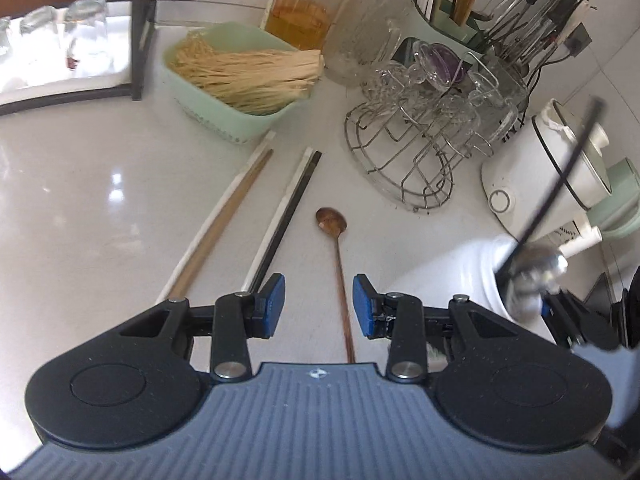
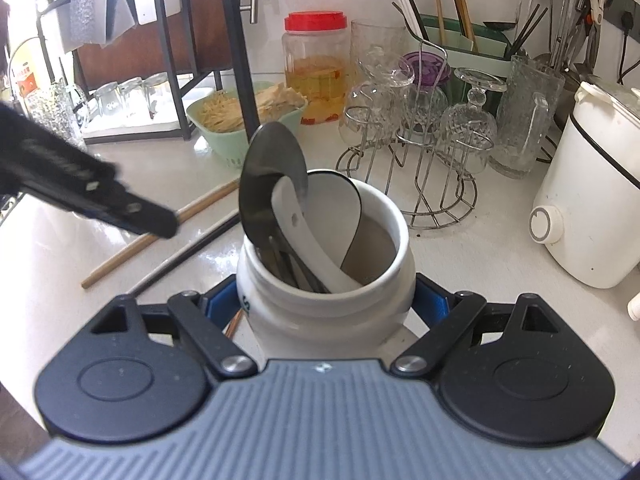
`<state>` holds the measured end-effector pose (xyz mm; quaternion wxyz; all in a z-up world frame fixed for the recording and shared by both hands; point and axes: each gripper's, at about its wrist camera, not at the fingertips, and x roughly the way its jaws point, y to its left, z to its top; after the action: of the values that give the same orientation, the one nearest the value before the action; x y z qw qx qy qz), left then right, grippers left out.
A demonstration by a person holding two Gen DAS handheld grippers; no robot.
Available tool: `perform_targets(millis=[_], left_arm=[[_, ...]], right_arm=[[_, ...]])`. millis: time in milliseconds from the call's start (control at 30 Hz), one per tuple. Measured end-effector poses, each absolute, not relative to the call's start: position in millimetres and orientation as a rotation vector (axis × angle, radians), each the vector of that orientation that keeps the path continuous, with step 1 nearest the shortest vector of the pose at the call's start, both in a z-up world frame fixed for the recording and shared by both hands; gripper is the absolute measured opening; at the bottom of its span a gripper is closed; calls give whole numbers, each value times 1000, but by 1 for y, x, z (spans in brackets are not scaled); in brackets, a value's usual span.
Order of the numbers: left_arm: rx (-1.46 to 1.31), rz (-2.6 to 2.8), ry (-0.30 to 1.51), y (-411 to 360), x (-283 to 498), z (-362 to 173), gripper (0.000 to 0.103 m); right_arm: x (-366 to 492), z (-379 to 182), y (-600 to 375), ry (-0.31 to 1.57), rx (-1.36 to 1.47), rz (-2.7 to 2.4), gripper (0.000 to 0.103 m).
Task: Organize utensils
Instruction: 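Move the left tool back down to the copper spoon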
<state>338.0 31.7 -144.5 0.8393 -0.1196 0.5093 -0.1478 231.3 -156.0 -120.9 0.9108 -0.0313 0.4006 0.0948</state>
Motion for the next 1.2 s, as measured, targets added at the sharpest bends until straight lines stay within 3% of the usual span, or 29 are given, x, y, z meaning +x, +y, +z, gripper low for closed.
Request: perform_targets(millis=[433, 867, 1000, 1067, 1200], left_arm=[[-184, -291, 1097, -13, 396, -200, 44], [-28, -276, 1095, -56, 421, -202, 44], [1, -265, 1110, -63, 426, -200, 41], [34, -251, 1110, -69, 427, -200, 33], [31, -255, 1112, -59, 423, -198, 32]], right_arm=[[220, -120, -162, 818, -58, 177, 91], [219, -120, -163, 811, -57, 185, 91], [220, -120, -163, 816, -57, 189, 91], [220, -120, -163, 816, -57, 188, 91], [221, -120, -163, 818, -59, 188, 91]])
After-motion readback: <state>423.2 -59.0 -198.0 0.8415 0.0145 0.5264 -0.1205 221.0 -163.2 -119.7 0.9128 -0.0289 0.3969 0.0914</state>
